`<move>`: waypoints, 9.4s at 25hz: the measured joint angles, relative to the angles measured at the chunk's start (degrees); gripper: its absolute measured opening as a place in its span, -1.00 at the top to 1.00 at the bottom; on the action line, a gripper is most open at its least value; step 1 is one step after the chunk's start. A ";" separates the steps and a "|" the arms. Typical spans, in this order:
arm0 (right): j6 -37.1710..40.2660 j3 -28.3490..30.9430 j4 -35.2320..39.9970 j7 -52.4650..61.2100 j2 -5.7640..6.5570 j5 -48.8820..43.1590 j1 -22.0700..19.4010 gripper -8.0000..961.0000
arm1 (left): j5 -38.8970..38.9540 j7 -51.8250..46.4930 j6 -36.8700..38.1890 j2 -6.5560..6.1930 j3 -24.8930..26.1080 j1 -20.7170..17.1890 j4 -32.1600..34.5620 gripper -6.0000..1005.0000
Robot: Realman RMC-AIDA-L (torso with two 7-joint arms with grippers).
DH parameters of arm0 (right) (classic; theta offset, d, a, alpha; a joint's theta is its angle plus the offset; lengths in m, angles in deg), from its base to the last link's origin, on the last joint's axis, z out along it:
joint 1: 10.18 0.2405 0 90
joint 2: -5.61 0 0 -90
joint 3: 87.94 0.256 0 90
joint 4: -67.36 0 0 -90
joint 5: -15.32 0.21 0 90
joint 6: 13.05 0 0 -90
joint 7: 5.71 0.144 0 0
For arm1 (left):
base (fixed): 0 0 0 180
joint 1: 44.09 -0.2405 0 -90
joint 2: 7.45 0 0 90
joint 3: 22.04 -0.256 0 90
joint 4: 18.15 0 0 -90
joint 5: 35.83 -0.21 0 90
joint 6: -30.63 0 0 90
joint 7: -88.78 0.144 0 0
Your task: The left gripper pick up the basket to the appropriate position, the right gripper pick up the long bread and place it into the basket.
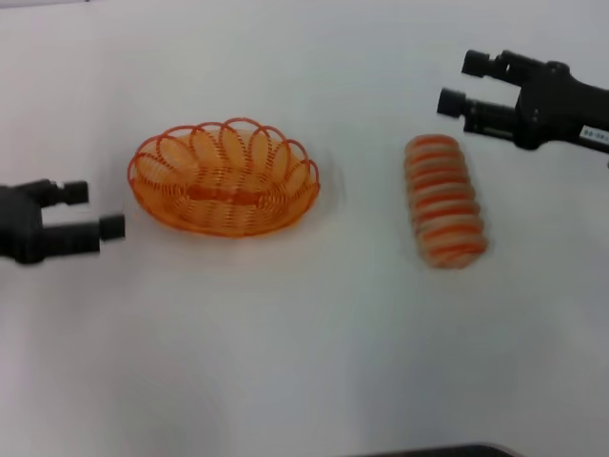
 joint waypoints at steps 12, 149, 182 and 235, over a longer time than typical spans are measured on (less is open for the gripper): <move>7.53 -4.34 6.13 13.17 3.37 -10.29 0.48 -0.68 | -4.48 11.77 8.19 -0.13 -0.55 -0.11 -5.61 -0.74; -5.93 -43.48 22.04 52.82 -3.56 -37.71 40.91 0.26 | -6.24 26.06 2.45 1.71 -0.93 -0.90 -8.54 -0.74; -14.66 -57.68 19.25 52.55 -3.36 -31.24 39.07 -0.30 | -5.95 25.79 2.29 1.83 -0.86 -0.41 -8.72 -0.74; 2.50 -25.18 6.89 0.45 -1.61 -0.71 -10.55 -0.77 | -5.85 24.07 1.81 -0.06 5.00 0.39 -15.46 -0.74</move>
